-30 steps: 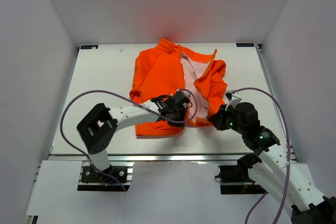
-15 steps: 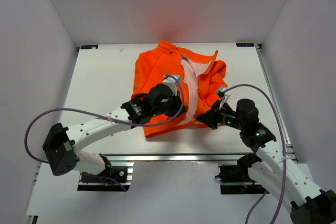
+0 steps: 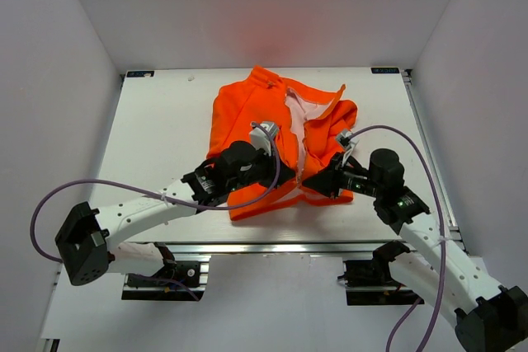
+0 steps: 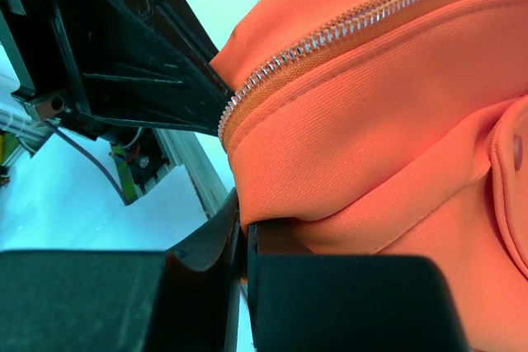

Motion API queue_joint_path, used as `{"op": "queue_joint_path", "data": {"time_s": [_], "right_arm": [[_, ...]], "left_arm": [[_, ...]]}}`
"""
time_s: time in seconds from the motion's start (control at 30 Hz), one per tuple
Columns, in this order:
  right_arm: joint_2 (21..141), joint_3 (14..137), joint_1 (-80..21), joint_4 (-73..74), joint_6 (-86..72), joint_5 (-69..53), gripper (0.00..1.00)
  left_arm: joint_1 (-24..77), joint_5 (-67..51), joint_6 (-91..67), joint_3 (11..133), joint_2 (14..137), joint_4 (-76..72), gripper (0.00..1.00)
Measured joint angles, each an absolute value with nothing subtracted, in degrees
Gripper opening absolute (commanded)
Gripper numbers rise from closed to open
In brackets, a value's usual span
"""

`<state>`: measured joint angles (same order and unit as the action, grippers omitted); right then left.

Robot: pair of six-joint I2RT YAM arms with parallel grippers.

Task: Zip up the jacket

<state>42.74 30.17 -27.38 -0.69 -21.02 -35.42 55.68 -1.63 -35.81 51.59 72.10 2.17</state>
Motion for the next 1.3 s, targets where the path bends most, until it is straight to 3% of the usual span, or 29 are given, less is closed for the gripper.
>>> {"op": "queue_joint_path", "data": {"time_s": [0.47,1.3], "right_arm": [[43.13,30.17,-27.38,-2.15,-23.81,-37.71,0.0],[42.24,30.15,-27.38,-2.81,-25.1,-35.73,0.0]], "left_arm": [[55.59,-3.18,-36.03,46.39,69.25,-6.33,0.0],[55.59,-3.7,-36.42,44.66,67.83,-8.19,0.0]]}}
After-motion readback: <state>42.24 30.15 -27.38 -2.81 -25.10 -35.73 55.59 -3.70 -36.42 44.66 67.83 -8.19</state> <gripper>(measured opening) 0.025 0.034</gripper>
